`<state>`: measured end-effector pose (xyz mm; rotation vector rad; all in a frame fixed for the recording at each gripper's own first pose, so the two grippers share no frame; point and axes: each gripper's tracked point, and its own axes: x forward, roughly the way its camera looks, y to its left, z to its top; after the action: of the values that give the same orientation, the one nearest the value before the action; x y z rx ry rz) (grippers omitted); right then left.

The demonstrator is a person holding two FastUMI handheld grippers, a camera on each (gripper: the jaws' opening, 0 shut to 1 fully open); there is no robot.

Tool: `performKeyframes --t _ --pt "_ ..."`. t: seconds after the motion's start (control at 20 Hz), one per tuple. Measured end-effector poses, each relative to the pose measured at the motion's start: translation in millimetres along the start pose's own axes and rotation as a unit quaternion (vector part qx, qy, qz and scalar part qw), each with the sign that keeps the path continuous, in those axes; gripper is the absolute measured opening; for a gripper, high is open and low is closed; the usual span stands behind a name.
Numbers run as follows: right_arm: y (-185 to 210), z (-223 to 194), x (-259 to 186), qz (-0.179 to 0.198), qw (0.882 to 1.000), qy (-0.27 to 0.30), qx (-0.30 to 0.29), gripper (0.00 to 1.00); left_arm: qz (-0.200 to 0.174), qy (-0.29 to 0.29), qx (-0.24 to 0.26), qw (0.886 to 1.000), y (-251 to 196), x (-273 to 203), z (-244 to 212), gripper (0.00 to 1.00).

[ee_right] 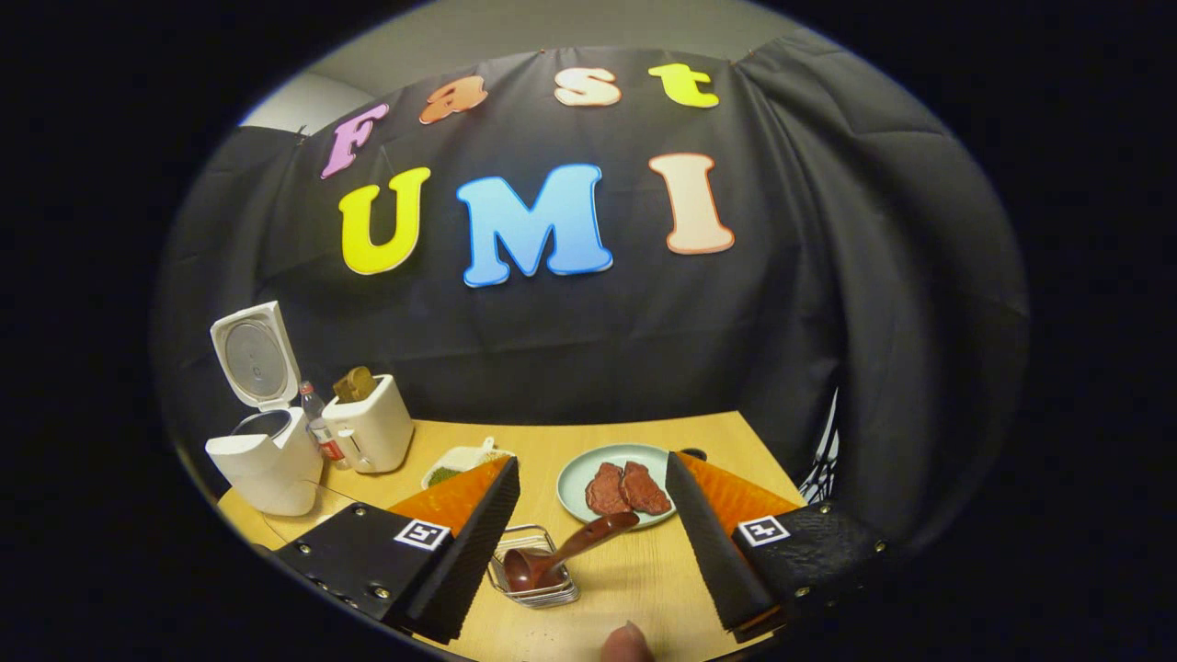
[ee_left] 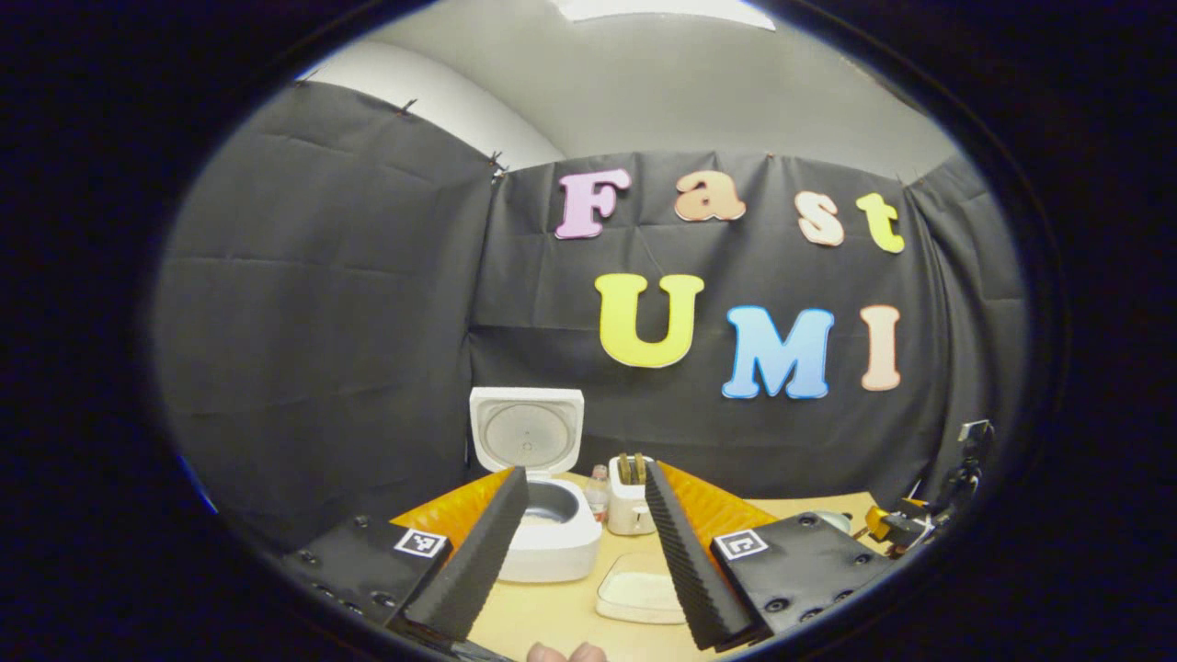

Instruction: Close the left gripper, press the button to open the rice cooker; take a wooden spoon from the chopstick holder with the right hand, scoop a spoonful of rice and pour it into the rice cooker, then put the wooden spoon back into the chopstick holder.

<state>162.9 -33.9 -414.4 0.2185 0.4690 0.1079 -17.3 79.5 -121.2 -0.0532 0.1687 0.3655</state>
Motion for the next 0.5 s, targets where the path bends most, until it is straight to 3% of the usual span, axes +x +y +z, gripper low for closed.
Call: performKeyframes --t 0.15,0.3,0.35,0.4,0.45,0.5 --pt "-4 -43 27 0.008 0.997 0.045 0.057 0.98 -0.001 0.026 0.019 0.999 -14 -13 -10 0.84" --pt "15 -75 41 0.044 0.988 0.099 0.107 0.96 0.006 0.045 0.014 0.999 -15 -19 -20 0.84" --pt "19 -80 47 0.048 0.985 0.112 0.119 0.83 0.010 0.055 0.019 0.998 -11 -22 -25 0.84" --pt "21 -82 47 0.047 0.983 0.120 0.130 0.81 0.014 0.056 0.020 0.998 -7 -24 -27 0.84" --pt "22 -77 49 0.042 0.983 0.114 0.138 0.71 0.018 0.056 0.018 0.998 -3 -27 -26 0.84" --pt "22 -76 49 0.037 0.983 0.115 0.140 0.55 0.023 0.056 0.016 0.998 1 -33 -25 0.84"
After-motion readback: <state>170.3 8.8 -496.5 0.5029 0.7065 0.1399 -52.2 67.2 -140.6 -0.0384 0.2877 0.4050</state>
